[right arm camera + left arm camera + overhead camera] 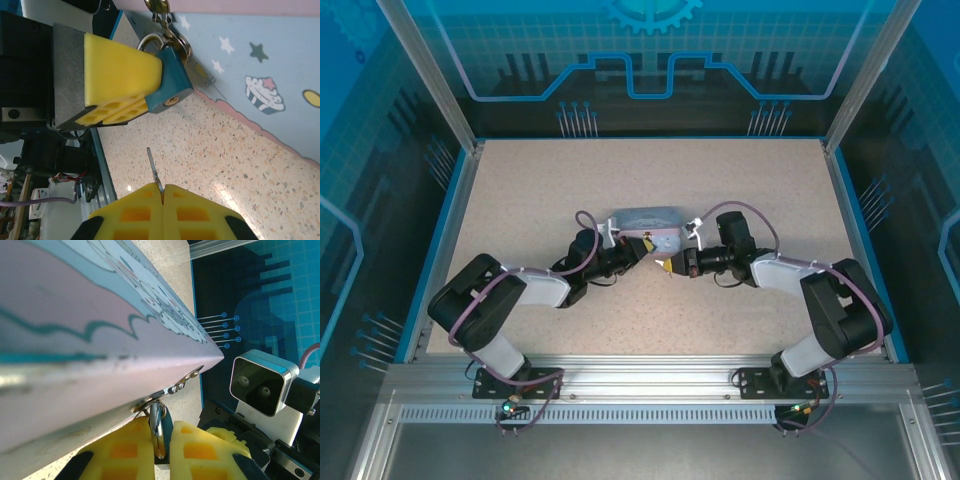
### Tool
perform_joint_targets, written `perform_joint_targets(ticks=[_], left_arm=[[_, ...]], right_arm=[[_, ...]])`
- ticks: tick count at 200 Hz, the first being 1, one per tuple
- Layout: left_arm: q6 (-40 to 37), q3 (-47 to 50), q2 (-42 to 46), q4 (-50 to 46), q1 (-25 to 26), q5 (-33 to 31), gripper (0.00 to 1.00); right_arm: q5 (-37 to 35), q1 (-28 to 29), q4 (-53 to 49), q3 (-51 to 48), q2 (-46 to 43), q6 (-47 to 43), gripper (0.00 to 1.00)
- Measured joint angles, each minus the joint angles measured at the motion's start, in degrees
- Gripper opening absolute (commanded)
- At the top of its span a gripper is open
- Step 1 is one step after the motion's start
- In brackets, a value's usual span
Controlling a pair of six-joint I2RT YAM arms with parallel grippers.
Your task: Unlock a padlock with a key
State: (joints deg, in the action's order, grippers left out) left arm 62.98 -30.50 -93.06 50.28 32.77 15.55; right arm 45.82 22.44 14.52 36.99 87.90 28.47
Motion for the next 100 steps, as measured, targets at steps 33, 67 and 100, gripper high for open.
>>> perform_joint_targets(ticks=[33, 67, 100], left_arm=[[0.13, 0.07, -0.94, 1.99, 0.00, 0.44, 0.00], [0.13, 0.37, -0.98, 2.56, 0.00, 0.44, 0.00], [0.13, 0.39, -0.98, 2.58, 0.00, 0.44, 0.00]], right_arm=[[0.13, -0.37, 1.55, 0.70, 1.53, 1.03, 0.00], [0.07, -1.62, 3.19, 0.96, 2.60, 2.23, 0.00], [0.13, -2.32, 4.02, 1.11, 3.13, 2.75, 0.00]])
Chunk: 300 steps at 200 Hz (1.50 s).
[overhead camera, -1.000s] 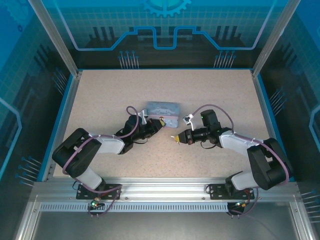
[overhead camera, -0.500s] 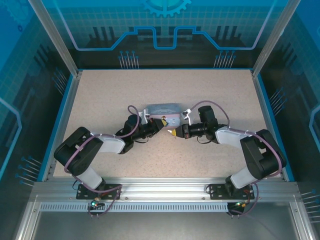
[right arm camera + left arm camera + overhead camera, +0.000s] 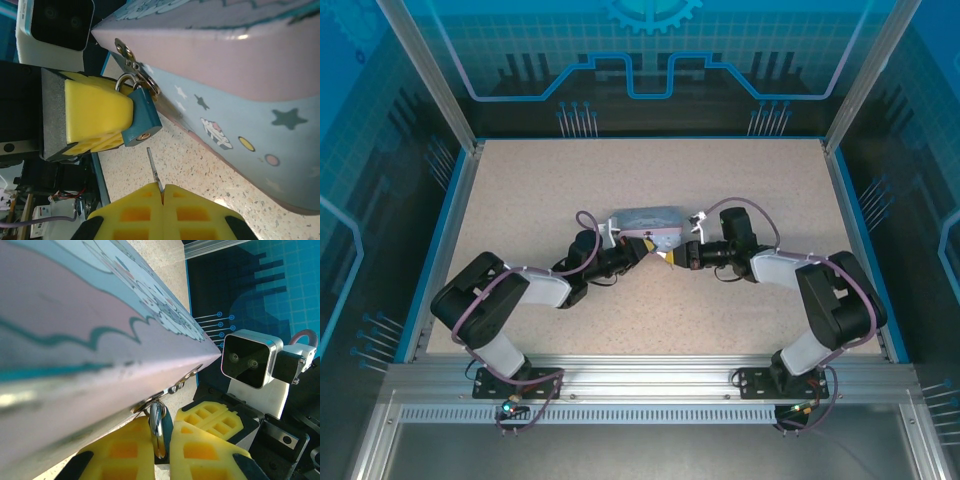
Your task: Unlock a padlock with a key
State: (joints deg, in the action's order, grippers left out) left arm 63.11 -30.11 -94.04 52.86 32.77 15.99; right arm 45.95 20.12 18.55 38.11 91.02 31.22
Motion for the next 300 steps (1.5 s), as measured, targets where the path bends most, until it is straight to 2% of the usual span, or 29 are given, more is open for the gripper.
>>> perform_joint_targets(ticks=[155, 300], left_arm=[[0.00, 0.17, -0.63, 1.68, -0.26, -0.04, 0.00], [0.70, 0.26, -1.73, 4.11, -1.18, -4.02, 0.00]], right_arm=[[1.68, 0.13, 2.69, 1.88, 3.17, 1.86, 0.00], [4.48, 0.44, 23.34, 1.42, 11.87, 18.05, 0.00]])
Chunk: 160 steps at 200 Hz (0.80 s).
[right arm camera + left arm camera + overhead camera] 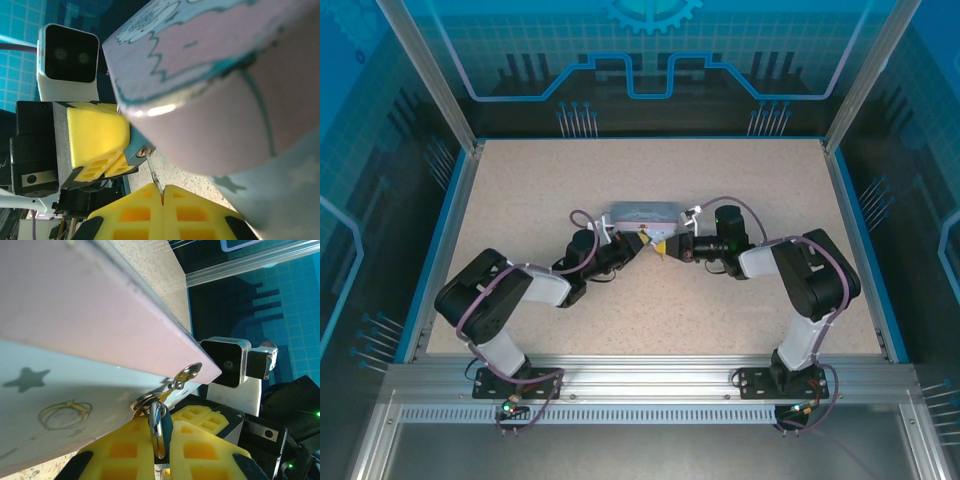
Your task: Unlock a padlock with a key
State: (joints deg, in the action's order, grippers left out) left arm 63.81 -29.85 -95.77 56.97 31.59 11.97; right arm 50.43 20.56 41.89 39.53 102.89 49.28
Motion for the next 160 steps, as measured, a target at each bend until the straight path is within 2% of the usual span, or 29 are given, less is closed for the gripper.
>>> perform_joint_targets(ticks=[101, 160], left_arm=[[0.37, -0.02, -2.82, 5.09, -0.07, -0.28, 0.00], [0.42, -0.02, -2.82, 5.60, -0.07, -0.17, 0.00]], right_arm=[[0.24, -0.02, 0.44, 0.46, 0.00, 3.08, 0.00], [2.51, -1.20, -4.79, 2.93, 0.00, 1.01, 0.00]])
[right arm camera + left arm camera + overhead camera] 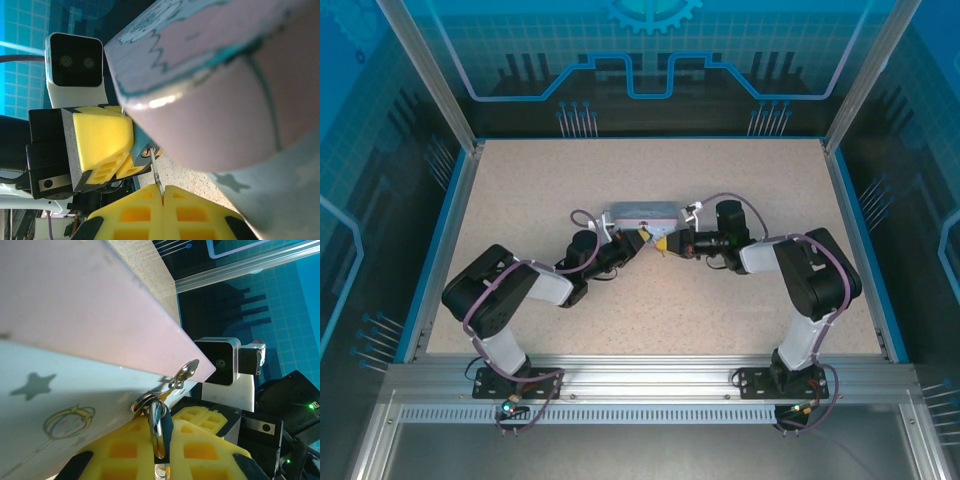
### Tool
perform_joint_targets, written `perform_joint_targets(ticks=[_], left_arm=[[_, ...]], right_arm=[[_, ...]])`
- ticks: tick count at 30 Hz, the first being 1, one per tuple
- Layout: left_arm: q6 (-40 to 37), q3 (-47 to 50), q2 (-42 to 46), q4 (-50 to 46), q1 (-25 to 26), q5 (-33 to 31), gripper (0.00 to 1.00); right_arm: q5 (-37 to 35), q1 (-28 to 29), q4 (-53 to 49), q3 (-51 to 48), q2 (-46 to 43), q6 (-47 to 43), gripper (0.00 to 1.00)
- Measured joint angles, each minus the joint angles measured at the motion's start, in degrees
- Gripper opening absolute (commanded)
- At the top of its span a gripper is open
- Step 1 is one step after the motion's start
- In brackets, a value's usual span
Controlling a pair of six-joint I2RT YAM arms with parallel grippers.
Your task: Unlock a padlock with a key
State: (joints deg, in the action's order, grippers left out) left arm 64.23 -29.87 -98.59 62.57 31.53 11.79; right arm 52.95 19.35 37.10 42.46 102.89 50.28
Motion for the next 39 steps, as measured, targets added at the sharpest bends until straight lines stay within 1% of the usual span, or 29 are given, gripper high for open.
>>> perform_joint_targets(ticks=[7, 19, 39], left_arm=[[0.22, 0.00, -0.02, 0.26, -0.17, 0.04, 0.00], [0.33, 0.02, -0.35, 0.26, -0.35, -0.04, 0.00], [0.94, 1.22, -1.88, 2.08, -0.37, -4.96, 0.00]], right_arm=[[0.96, -0.59, -2.16, 1.60, 0.70, -1.88, 0.00], [1.66, -1.18, -1.70, 3.04, 2.27, -1.79, 0.00], [-3.63, 2.01, 7.19, 1.51, 5.55, 3.34, 0.00]])
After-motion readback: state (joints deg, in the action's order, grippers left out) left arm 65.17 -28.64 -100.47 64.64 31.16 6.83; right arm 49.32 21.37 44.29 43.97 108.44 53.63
